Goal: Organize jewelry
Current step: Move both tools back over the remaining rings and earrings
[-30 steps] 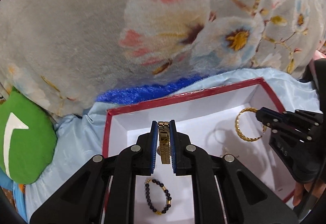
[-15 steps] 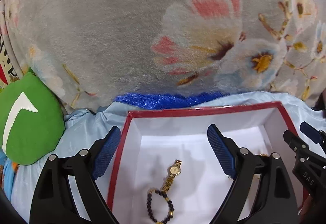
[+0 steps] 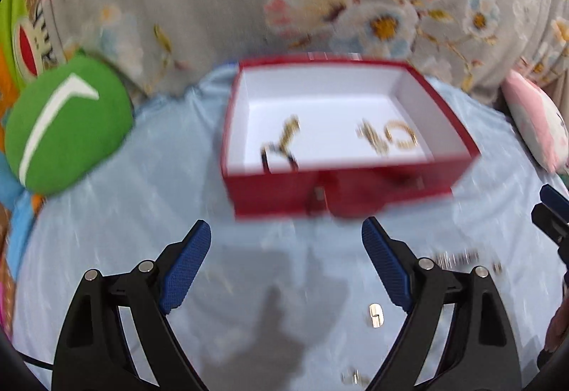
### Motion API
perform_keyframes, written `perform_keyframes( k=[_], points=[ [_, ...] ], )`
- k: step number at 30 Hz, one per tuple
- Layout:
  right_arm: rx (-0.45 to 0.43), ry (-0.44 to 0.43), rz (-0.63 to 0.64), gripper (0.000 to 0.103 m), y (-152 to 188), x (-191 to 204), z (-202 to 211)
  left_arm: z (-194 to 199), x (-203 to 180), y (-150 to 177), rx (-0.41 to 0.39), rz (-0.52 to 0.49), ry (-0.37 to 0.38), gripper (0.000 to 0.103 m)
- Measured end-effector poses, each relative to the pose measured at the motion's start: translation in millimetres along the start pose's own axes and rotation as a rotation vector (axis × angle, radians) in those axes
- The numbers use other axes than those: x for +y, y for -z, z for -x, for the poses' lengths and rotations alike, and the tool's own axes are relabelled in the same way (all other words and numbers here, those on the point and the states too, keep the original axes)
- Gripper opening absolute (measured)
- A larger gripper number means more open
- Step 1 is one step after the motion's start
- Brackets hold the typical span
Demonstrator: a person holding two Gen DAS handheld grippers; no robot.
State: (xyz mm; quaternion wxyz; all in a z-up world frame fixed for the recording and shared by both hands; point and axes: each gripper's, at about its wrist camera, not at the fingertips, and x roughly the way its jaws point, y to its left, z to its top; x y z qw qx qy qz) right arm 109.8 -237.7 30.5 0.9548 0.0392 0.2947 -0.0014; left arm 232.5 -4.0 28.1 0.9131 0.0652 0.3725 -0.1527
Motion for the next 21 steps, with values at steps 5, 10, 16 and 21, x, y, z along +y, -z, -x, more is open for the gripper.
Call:
perform_keyframes(
  k=[5, 10, 16, 21],
  points=[
    [0.112, 0.006, -0.009, 0.052, 72, 16, 17, 2, -12, 65, 0.089, 0.029, 0.027, 0.084],
    [0.172, 0.014, -0.074, 0.052, 117, 23, 26, -6, -21, 110, 0.175, 0.105, 0.046, 0.075],
    [0.174, 0.023, -0.119, 0.052, 131, 24, 35, -4, -33, 128, 0.165, 0.107, 0.008, 0.071],
    [0.188, 0.035, -0.133, 0.052, 131, 22, 33, -4, -46, 129, 0.145, 0.069, -0.016, 0.071]
  ],
)
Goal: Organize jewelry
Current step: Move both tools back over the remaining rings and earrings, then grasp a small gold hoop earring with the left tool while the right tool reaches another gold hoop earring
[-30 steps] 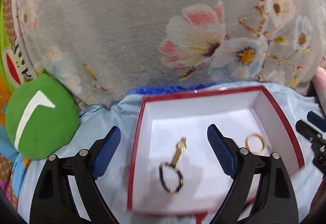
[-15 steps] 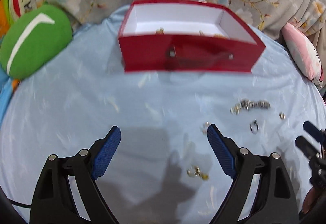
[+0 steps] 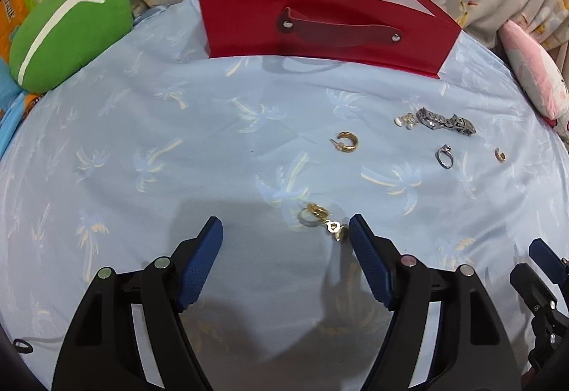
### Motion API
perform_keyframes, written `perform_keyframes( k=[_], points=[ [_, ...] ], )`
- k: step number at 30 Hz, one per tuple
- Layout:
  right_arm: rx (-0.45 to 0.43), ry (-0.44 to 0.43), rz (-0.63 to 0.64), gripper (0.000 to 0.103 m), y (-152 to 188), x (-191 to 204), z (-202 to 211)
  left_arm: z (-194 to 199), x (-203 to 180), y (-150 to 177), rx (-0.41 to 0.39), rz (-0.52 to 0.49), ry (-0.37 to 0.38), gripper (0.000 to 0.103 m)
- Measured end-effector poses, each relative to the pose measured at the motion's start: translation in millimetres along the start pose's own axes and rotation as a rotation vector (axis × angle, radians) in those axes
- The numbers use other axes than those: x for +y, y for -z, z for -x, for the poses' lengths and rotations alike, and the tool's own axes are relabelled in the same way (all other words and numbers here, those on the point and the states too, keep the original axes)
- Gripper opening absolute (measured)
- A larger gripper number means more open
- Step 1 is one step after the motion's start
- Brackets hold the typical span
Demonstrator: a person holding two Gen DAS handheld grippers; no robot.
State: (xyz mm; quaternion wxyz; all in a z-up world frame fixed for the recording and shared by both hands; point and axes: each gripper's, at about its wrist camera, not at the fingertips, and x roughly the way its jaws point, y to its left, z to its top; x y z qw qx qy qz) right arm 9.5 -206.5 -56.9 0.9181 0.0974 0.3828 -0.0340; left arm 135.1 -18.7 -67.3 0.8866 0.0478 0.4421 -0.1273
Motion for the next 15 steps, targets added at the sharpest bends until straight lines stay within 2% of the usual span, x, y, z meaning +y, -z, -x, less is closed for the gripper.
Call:
perform_keyframes(
  k=[3, 5, 7, 8, 10, 11, 15],
  points=[
    [0.012, 0.007, -0.02, 0.052, 0, -4, -2, -2, -7, 0, -0.018, -0.02, -0.024, 0.069],
    [0.018, 0.009, -0.026, 0.052, 1, -5, -3, -2, -9, 0, -0.032, -0.029, -0.036, 0.062],
    [0.023, 0.008, -0.03, 0.052, 1, -6, -4, 0, -9, 0, -0.04, -0.026, -0.038, 0.044],
    [0.027, 0.008, -0.033, 0.052, 1, -6, -5, 1, -8, 0, -0.044, -0.019, -0.041, 0.04],
    [0.037, 0.007, -0.042, 0.052, 1, -7, -7, 2, -6, 0, -0.05, -0.011, -0.034, 0.02],
    [0.043, 0.007, -0.047, 0.052, 1, -8, -8, 2, -5, 0, -0.051, -0.007, -0.03, 0.014],
    [0.054, 0.004, -0.073, 0.052, 1, -14, -10, 3, -5, 0, -0.054, 0.002, 0.004, 0.015]
  ],
)
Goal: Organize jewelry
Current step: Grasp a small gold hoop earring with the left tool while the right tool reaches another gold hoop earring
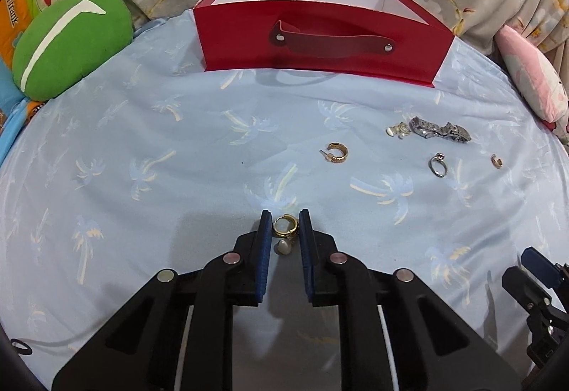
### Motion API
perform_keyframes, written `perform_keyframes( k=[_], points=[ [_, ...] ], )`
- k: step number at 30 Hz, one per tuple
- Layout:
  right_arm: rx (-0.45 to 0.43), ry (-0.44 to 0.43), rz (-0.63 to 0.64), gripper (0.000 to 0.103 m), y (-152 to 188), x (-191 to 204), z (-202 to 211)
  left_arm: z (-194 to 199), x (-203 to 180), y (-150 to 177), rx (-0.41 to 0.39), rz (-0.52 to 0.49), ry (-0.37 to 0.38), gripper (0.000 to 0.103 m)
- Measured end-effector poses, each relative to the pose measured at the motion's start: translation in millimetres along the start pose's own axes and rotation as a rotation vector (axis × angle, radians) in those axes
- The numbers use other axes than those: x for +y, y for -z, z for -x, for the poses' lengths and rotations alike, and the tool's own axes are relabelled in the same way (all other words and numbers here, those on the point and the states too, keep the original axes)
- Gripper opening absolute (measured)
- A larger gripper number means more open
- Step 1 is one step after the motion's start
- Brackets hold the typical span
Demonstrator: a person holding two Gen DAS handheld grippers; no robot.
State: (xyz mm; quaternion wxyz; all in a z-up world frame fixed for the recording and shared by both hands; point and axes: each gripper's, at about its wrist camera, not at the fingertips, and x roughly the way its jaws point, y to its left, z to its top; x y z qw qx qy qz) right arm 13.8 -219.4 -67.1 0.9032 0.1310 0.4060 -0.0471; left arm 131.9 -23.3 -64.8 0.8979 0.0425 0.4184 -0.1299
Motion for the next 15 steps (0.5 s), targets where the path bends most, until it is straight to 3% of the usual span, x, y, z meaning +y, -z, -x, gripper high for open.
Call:
perform_keyframes(
  k=[5, 15],
  points=[
    [-0.023, 0.038, 0.007, 0.052, -10, -4, -1, 3, 3, -2, 0.003, 0.023, 0.043, 0.015],
    [-0.077, 0.097, -0.026, 0.05, -63, -32, -20, 0, 32, -19, -0.033, 0.066, -0.016, 0.015]
  ],
)
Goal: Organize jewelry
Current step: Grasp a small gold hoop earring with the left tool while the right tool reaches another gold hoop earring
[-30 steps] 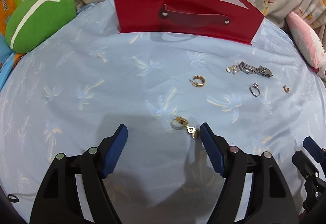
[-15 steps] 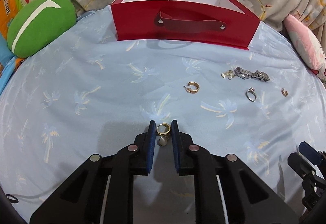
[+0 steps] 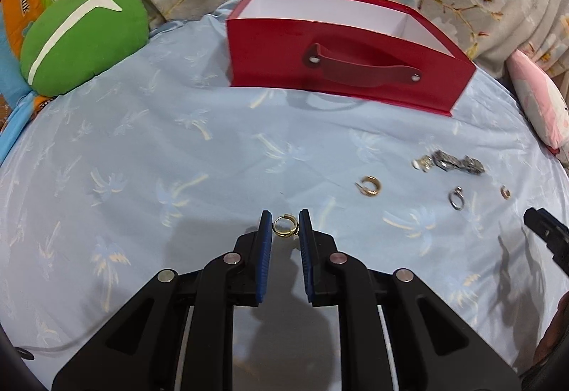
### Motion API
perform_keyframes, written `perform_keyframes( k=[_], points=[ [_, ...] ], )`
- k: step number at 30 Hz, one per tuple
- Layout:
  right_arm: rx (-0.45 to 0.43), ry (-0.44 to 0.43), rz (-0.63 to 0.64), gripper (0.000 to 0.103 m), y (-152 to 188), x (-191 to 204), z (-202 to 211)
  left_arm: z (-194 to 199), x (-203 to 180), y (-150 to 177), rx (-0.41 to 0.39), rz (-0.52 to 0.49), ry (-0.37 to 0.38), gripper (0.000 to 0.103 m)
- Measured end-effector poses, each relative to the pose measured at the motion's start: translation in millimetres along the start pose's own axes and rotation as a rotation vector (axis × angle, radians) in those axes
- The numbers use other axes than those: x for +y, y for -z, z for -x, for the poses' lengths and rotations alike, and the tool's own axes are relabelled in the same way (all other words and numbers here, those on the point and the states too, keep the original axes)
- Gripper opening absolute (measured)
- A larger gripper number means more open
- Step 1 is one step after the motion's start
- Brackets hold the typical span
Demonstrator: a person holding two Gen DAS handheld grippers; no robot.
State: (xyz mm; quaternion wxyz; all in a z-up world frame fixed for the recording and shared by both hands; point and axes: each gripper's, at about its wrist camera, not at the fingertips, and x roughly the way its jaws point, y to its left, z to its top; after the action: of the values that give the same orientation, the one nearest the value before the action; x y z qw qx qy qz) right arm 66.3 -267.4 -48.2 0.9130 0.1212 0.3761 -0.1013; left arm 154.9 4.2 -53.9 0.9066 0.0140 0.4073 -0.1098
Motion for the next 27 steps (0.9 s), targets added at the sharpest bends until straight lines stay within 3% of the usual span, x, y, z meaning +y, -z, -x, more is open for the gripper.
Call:
perform_keyframes(
  k=[7, 10, 20, 27],
  points=[
    [0.028, 0.043, -0.003, 0.042, -12, 0, -31, -8, 14, -4, -0.007, 0.038, -0.012, 0.015],
    [0.067, 0.035, -0.038, 0.032, -11, -6, -41, -10, 18, -3, -0.005, 0.056, 0.007, 0.015],
    [0.072, 0.039, -0.074, 0.03, -15, -9, -49, -14, 22, -4, 0.016, 0.087, 0.049, 0.015],
    [0.073, 0.065, -0.079, 0.023, -16, -9, -52, -14, 21, -4, 0.019, 0.075, 0.052, 0.015]
  ],
)
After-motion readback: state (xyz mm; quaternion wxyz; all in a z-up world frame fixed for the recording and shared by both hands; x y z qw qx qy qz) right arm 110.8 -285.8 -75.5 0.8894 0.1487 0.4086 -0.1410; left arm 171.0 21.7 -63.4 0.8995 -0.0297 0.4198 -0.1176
